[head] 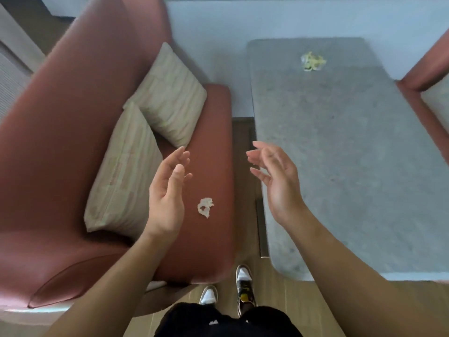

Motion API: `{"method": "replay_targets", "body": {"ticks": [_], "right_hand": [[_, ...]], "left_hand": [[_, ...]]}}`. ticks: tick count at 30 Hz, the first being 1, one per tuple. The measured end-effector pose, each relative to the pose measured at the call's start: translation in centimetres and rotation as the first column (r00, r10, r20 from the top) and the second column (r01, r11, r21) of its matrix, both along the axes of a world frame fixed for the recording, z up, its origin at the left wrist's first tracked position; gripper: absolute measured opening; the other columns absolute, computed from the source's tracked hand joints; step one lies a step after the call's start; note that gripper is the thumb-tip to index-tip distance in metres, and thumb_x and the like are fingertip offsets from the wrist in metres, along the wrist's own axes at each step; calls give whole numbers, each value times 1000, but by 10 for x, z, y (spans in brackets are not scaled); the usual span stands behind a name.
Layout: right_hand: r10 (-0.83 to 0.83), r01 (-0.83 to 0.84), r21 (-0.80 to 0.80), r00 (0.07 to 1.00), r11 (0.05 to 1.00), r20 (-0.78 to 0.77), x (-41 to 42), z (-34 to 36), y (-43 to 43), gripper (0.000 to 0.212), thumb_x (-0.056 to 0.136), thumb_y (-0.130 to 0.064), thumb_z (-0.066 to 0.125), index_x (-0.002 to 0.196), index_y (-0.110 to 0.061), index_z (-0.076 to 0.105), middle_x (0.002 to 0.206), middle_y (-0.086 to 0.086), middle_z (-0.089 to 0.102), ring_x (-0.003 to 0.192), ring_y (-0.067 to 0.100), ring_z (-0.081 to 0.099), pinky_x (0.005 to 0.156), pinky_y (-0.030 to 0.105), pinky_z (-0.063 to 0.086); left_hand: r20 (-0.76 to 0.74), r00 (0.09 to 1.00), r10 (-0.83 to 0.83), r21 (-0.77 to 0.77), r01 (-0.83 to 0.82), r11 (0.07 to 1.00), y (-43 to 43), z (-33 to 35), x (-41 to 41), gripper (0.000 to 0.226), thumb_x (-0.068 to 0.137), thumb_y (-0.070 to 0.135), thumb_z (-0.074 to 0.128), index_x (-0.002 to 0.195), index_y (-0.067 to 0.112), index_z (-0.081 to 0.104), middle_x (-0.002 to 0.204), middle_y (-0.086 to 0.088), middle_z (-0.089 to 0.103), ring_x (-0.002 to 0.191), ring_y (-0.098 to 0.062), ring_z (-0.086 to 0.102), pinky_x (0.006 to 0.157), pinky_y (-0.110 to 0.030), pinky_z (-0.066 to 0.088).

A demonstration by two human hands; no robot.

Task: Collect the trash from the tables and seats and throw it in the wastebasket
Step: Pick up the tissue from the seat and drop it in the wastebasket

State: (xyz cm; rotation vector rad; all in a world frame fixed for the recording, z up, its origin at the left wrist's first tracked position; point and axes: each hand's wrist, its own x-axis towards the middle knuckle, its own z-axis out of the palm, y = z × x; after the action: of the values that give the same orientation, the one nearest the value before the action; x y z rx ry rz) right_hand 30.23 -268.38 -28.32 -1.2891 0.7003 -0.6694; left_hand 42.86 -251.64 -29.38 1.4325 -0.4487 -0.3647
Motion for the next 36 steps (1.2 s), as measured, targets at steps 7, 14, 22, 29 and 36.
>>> {"method": "replay_targets", "body": {"ticks": [7,14,22,29,36], "right_hand": [[115,-114,31,992,993,-50,40,-40,-26,28,95,-40,60,120,-38,69,119,-2,69,118,23,68,105,43,56],[267,-269,25,935,963,-235,84,-160,-22,36,94,-39,68,130,-38,64,131,-6,64,112,2,64,94,16,51],[334,-391,-23,813,920,-477,139,-332,-16,36,95,-5,69,127,-20,62,78,-26,71,84,-26,57,70,-4,39],[363,-770,-199,491,607,-792,178,-462,-19,65,89,-30,75,147,-22,47,135,-12,53,139,29,41,106,36,42],[226,-940,-237,293,245,-929,185,-535,-7,73,90,-43,74,153,-34,38,162,9,23,148,34,26,108,47,44]], "left_hand": [[-61,982,177,23,-176,984,-26,-40,9,43,98,45,51,134,23,64,136,-4,69,132,-21,63,101,-36,55],[-177,927,330,137,-309,941,-40,-145,23,41,97,48,52,131,30,65,133,3,71,131,-17,64,108,-41,53],[-221,855,468,290,-401,869,-52,-278,37,50,95,52,49,135,27,64,128,9,72,127,-10,66,112,-47,52],[-184,840,510,405,-408,818,-44,-366,53,32,111,23,47,139,19,62,130,8,70,126,-6,65,113,-47,50],[-228,799,556,458,-416,786,-32,-418,50,36,98,44,49,130,36,63,129,9,71,123,-6,66,112,-44,51]]}}
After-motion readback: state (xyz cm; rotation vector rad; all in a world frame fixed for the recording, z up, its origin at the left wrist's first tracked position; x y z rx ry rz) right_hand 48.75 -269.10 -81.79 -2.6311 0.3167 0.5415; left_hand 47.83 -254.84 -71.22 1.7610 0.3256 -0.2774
